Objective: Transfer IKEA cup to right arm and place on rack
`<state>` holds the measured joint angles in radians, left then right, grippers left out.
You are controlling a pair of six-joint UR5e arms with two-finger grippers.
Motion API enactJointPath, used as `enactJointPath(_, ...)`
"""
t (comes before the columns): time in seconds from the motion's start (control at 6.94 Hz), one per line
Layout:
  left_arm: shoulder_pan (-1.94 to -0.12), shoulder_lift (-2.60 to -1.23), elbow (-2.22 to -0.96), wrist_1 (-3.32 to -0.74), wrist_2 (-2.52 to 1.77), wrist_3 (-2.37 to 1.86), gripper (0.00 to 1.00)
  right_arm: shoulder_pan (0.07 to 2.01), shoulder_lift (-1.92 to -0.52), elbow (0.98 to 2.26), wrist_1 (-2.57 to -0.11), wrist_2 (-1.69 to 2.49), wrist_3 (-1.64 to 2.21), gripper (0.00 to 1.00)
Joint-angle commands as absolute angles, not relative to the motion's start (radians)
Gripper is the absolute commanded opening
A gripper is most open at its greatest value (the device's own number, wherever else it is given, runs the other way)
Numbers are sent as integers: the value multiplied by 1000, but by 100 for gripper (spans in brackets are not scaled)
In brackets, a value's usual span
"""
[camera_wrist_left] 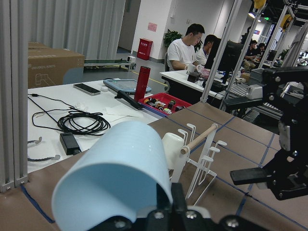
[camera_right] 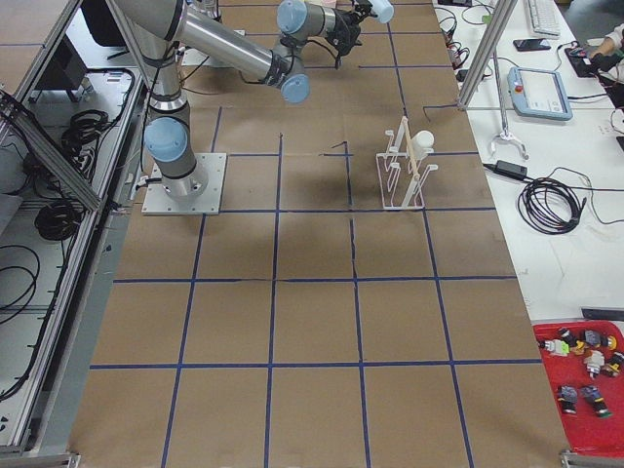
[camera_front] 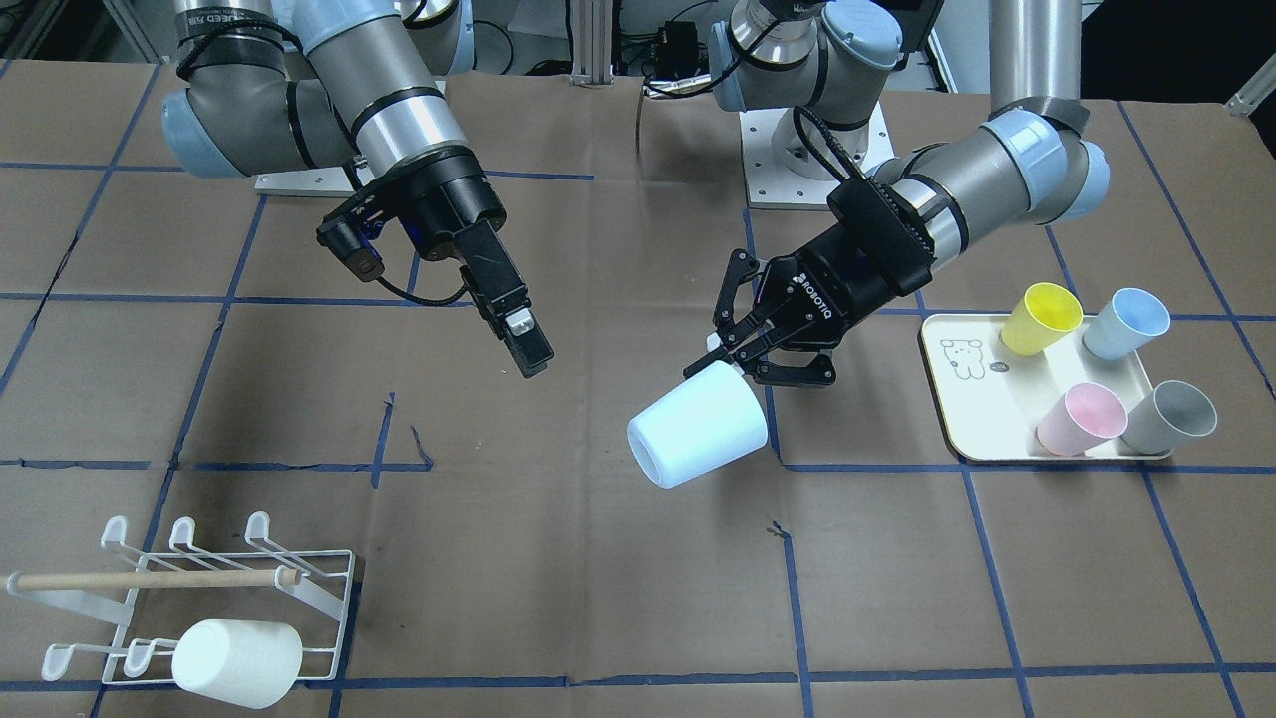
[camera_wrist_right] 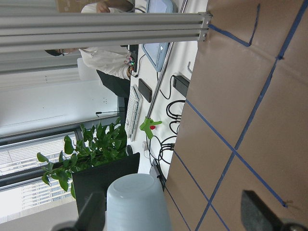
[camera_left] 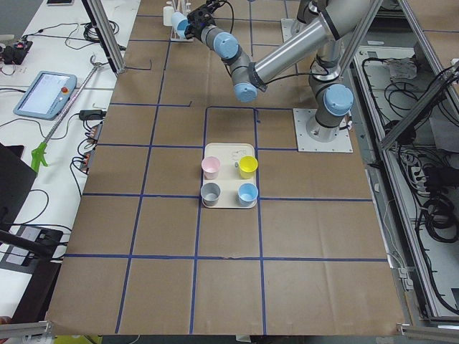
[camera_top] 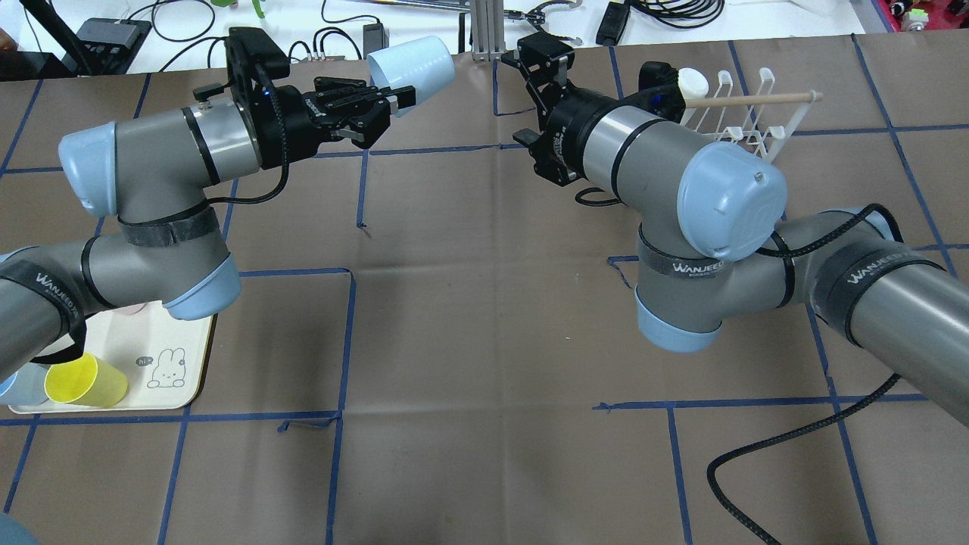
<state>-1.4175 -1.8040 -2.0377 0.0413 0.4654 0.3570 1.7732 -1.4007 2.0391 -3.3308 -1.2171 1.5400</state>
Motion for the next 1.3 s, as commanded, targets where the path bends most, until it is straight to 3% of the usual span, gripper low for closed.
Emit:
enactJointPath(0.0, -1419, -1804, -2040, 41, 465, 356, 3, 1819, -1375, 2005, -3329, -1232, 1581, 99)
enactJointPath(0.43, -1419, -1804, -2040, 43, 465, 356, 3, 1880, -1281, 1878, -3324, -1258, 1635, 99)
enactJointPath(1.15, -1425, -1804, -2045, 48, 463, 353, 3, 1885, -1203, 1792, -3324, -1258, 1638, 99)
